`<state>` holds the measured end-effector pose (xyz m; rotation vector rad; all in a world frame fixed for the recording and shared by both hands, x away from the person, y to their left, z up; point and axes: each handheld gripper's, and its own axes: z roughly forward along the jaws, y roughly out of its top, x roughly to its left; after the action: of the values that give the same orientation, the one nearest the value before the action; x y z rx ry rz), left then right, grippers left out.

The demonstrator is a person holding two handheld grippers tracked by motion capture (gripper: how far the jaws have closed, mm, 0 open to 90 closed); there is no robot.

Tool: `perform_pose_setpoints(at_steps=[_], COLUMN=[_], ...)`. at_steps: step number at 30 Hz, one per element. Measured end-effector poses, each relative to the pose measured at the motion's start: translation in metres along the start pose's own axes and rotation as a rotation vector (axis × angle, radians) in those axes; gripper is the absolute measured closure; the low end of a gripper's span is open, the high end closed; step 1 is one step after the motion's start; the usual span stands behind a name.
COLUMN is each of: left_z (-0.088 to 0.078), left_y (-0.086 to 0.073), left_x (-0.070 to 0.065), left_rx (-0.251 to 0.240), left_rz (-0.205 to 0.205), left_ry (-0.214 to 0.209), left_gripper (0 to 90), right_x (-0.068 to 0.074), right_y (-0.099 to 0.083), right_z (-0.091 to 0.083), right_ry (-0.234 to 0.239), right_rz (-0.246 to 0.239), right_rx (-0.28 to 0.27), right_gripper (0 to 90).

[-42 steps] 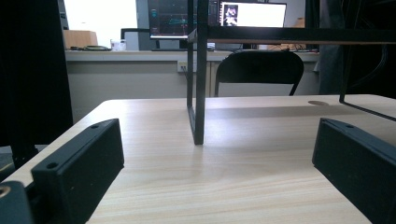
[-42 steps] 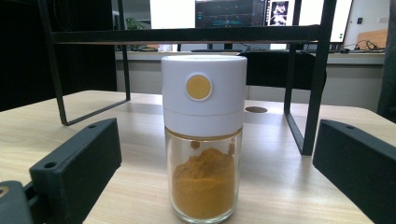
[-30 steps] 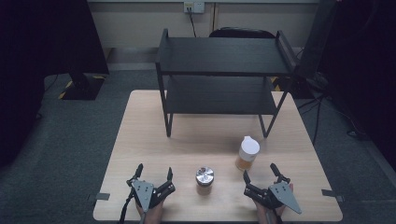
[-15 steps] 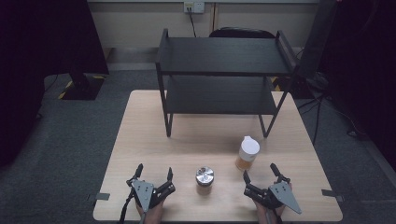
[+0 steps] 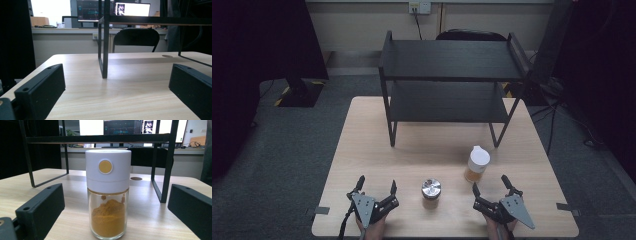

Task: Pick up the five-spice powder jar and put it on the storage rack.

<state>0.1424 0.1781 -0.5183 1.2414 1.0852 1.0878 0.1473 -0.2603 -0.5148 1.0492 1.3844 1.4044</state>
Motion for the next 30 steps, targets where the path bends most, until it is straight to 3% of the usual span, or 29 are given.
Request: perform_pose_setpoints(at_steps=[4, 9, 13, 19, 24, 30], left_z=[0.0, 0.0, 0.002, 0.006, 0.006, 0.007], left_y=[0.003, 0.007, 0.011, 0.022, 0.031, 0.041], left_x=[0.003, 0.002, 0.004, 0.006, 0.004, 0.013], left_rx=[0.004, 0.007, 0.009, 0.028, 0.032, 0.015], left_rz=[-0.007, 0.021, -0.009, -0.002, -0.015, -0.044], left_ry=[-0.016, -0.05, -0.094, -0.159, -0.184, -0.293], left_gripper=[0.0, 0.0, 0.0, 0.0, 0.0, 1.6], right_x=[0.0, 0.0, 0.0, 0.0, 0.0, 0.0], right_y=[0.0, 0.0, 0.0, 0.0, 0.0, 0.0], right_z=[0.0, 0.0, 0.0, 0.0, 0.0, 0.0], right_ry=[0.001, 0.001, 0.001, 0.0, -0.002, -0.002], right_rz=[0.0, 0.0, 0.0, 0.0, 0.0, 0.0], right_rx=[0.0, 0.0, 0.0, 0.0, 0.0, 0.0], right_gripper=[0.0, 0.0, 0.0, 0.1, 0.1, 0.1])
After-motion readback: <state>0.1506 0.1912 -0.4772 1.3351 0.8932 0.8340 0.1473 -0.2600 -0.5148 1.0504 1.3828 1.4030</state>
